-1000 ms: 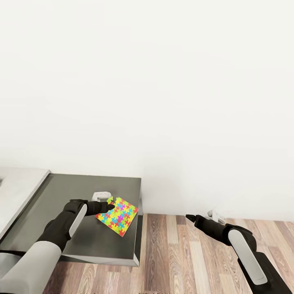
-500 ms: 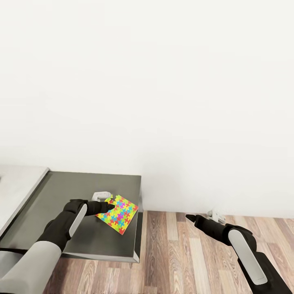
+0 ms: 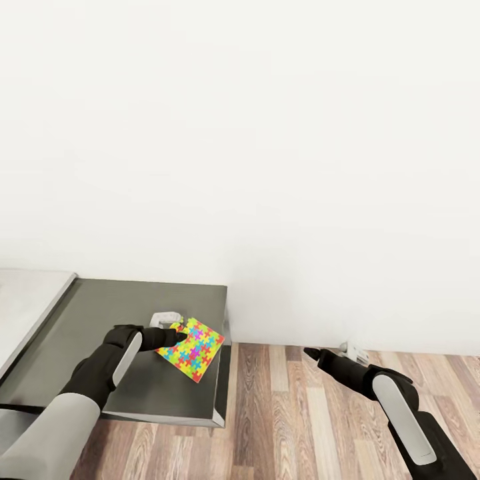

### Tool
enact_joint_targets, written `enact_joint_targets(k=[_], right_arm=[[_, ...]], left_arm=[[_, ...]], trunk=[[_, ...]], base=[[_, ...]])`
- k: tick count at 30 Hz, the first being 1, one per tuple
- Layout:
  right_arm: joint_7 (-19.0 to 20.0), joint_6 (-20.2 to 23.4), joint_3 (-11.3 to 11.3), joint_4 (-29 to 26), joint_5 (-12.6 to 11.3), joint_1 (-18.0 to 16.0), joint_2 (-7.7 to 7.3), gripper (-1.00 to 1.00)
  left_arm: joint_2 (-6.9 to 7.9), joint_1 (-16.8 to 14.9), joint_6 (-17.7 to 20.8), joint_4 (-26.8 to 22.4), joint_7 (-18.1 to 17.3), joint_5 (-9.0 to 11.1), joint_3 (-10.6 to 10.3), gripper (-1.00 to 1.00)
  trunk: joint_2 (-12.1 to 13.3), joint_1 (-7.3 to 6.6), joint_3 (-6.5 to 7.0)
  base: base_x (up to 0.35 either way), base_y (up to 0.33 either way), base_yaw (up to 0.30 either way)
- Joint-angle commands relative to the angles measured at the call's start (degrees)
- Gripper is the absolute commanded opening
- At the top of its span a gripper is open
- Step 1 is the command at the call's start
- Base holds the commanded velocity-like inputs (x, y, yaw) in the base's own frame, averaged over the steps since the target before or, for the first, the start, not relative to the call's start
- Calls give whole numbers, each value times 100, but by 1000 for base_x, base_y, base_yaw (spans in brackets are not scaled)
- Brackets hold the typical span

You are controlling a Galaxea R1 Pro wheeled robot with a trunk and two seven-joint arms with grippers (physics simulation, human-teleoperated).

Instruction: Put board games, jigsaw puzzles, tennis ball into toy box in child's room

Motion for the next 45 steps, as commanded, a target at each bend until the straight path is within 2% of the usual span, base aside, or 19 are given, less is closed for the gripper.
enact_joint_targets(k=[1,14,20,23,39,41,45], right_arm=[[-58,1,12,-8,-60,-4,-3,100],[-53,-2,14,-10,-60,-4,-2,100],[-51,-9,14,-8,-60,-4,-3,100],[-53,-10,14,-7,-60,-4,-5,100],[-54,-11,14,-11,-54,-4,-3,100],[-57,-15,14,-9,-52,-4,-2,100],[-59,-20,14,-11,-51,-4,-2,100]], left_arm=[[3,1,29,37,2,36,-17,100],[11,1,29,37,-36,50,2,100],[38,1,29,37,-679,12,9,100],[44,1,29,37,-793,4,10,100],[56,1,22,37,-812,0,25,100],[97,1,21,24,-799,2,38,100],[300,1,11,-105,-827,21,72,100]], trunk=[[-8,5,-11],[-8,5,-11],[-8,5,-11],[-8,5,-11],[-8,5,-11],[-8,5,-11],[-8,5,-11]], base=[[0,-256,0],[0,-50,0],[0,0,0],[0,0,0],[0,0,0],[0,0,0],[0,0,0]])
